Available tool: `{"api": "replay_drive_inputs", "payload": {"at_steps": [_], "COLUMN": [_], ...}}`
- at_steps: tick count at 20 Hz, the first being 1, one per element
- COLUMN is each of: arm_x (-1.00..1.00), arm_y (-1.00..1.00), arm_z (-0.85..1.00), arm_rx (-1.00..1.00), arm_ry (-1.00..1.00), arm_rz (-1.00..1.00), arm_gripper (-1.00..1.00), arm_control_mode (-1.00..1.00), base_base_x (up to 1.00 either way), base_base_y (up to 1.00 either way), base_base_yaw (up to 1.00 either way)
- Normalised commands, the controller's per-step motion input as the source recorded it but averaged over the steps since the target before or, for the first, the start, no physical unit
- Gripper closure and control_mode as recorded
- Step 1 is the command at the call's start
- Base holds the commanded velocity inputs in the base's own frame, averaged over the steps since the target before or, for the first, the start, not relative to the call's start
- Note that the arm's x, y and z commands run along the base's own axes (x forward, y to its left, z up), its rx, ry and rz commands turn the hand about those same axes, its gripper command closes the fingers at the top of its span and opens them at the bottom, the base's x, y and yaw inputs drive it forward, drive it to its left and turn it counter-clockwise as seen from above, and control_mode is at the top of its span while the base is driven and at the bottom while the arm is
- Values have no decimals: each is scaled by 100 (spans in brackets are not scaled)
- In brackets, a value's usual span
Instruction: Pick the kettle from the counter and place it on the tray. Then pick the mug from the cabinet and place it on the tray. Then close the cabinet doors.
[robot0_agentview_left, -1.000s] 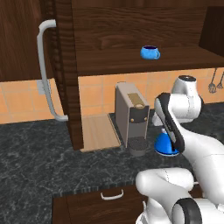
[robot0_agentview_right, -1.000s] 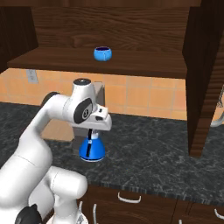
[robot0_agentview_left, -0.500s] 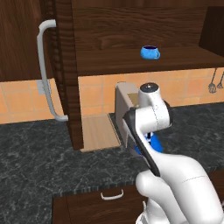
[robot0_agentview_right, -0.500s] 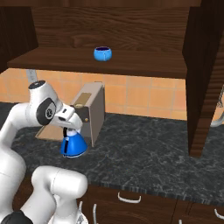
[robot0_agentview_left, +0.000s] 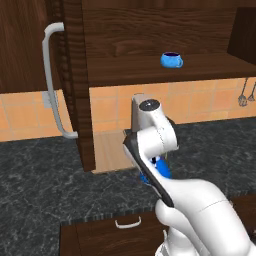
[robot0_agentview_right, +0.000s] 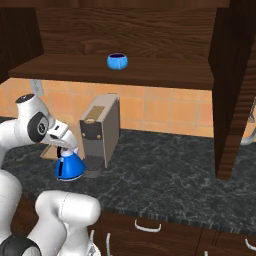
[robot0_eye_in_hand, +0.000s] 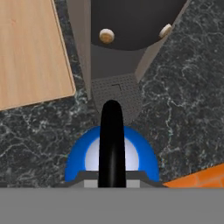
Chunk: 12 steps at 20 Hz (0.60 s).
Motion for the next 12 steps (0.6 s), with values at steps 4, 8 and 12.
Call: {"api": "replay_drive_inputs", "payload": {"at_steps": [4, 8, 12], "arm_x": [15, 50, 59], "arm_y": [96, 78, 69], "arm_z": [-15, -15, -19], "arm_rx": [0, 0, 0], "arm_ry": [0, -2, -7], "arm_rz": [-2, -6, -8], "arm_gripper": [100, 100, 100], "arm_control_mode": [-100, -100, -100], "base_base_x": [0, 0, 0], "base_base_y": [0, 0, 0], "base_base_yaw": [0, 0, 0]}}
